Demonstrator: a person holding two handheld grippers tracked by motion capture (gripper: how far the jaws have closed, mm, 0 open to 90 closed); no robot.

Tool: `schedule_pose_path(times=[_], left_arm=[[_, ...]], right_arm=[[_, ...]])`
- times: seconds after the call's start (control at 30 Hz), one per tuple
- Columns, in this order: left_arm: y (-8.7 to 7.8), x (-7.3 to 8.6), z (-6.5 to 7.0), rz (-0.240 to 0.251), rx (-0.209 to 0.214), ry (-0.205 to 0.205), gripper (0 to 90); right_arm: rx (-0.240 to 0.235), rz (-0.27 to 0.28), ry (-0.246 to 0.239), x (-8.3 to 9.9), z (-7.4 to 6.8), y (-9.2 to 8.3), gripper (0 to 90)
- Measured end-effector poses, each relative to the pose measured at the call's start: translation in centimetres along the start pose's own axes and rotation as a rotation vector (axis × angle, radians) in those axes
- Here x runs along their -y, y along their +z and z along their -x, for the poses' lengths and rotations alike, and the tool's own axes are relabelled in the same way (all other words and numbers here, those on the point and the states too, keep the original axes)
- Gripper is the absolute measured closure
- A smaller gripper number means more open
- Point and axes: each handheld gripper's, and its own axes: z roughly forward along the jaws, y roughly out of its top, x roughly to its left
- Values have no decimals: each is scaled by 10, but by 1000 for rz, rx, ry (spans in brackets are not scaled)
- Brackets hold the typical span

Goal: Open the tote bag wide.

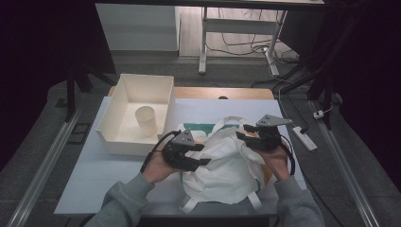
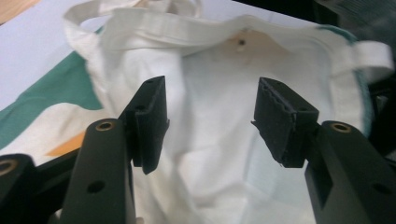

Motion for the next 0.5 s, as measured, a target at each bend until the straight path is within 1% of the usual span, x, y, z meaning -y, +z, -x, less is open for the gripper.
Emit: schedule_pose_path(times=[0.1,0.17,0.27,0.33,0.37,0.4,0.5], left_arm=[[8,-6,-11,-24,-38,-6,438],[14,-10,-19,-30,-41,-20,438],[22,-12,-28,-52,-79,-27,437],[24,-9,-32,-56,-67,-33,435],[25,-8,-33,-60,-67,-32,433],[26,-7,-34,-75,-69,-25,433],[26,-5,-34,-77,-61,-21,428]], right_arm=[[-1,-7,1,5,-1,-3,540],[0,-12,1,7,-3,-4,538],[-2,-13,0,8,-5,-4,538],[-7,-14,-3,8,-7,-5,537],[-10,-12,-2,8,-8,-5,537],[-13,-14,-5,8,-10,-5,536],[-18,-21,-10,9,-15,-6,533]])
